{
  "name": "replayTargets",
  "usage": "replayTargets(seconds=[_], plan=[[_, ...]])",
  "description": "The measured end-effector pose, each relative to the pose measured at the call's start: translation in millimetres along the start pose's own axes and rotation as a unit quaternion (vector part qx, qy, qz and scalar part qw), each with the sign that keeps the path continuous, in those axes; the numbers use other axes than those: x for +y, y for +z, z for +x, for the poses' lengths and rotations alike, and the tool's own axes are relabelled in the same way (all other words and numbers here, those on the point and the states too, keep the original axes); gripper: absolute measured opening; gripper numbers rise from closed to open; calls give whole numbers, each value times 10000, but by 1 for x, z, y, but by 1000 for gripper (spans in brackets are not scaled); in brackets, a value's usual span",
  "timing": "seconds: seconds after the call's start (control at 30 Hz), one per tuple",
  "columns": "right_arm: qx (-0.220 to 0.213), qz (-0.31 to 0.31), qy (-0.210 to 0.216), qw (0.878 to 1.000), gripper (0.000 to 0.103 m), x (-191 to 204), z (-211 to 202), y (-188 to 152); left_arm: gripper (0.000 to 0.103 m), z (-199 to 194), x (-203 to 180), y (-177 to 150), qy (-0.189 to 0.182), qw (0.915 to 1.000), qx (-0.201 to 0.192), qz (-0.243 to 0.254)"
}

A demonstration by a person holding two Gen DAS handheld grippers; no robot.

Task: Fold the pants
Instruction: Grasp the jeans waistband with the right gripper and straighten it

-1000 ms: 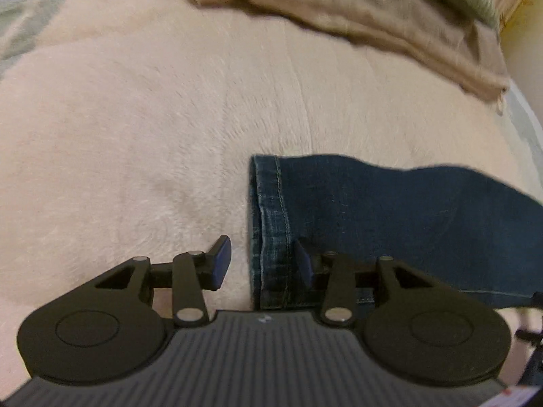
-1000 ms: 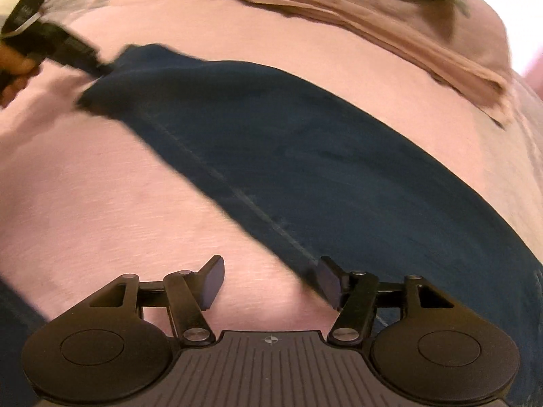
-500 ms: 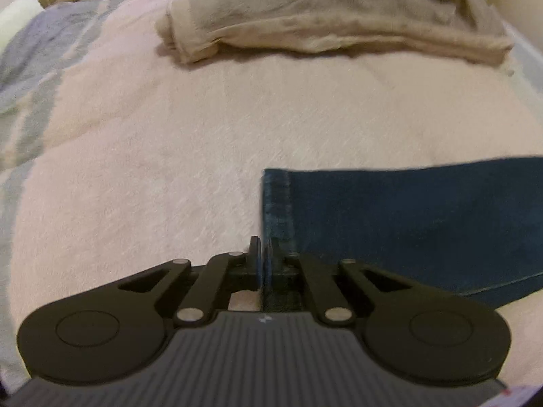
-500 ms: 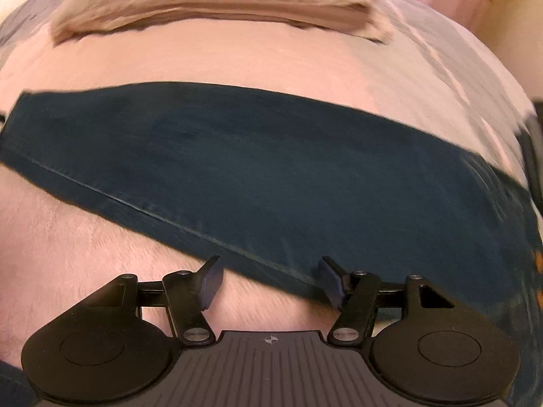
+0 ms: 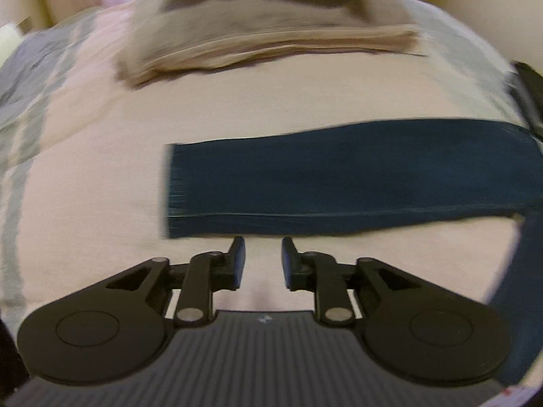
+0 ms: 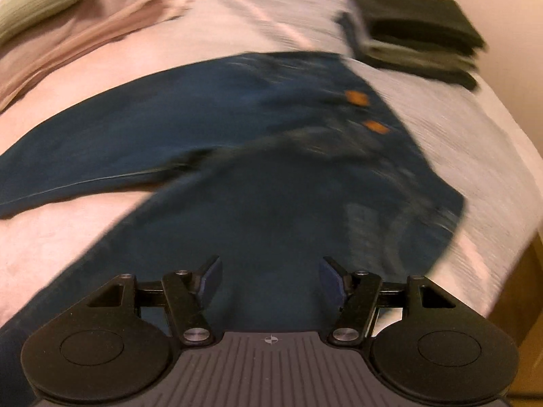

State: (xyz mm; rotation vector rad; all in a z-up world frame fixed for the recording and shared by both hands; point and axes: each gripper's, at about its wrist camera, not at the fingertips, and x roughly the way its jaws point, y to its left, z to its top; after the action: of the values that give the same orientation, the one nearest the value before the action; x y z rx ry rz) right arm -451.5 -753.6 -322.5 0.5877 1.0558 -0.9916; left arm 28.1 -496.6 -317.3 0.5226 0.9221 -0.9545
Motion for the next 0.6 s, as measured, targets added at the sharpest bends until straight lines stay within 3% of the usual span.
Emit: replayTargets(seconds=[0.2,0.37,0.43,0.53,0.6], plan=[[-94,148,68,9998,61,-94,-10,10,25,-28,-121,-12,-456,9988,115,156],[-272,-255,1069,9936,60,-158,20,54,26,-30,-247,-18,-583,9979,235,183],[-370,-379,1599,9857,60,-178,42,82,26,-19,-304,-15,-738,9964,309,275],[-438,-632,2050,9757,59,-193,72,121,26,7,-386,-1,-988,9926,321,622],[-412,-745,2343,9684,52,-198,95,144,26,28,-431,11,-1149,9892,248,872]])
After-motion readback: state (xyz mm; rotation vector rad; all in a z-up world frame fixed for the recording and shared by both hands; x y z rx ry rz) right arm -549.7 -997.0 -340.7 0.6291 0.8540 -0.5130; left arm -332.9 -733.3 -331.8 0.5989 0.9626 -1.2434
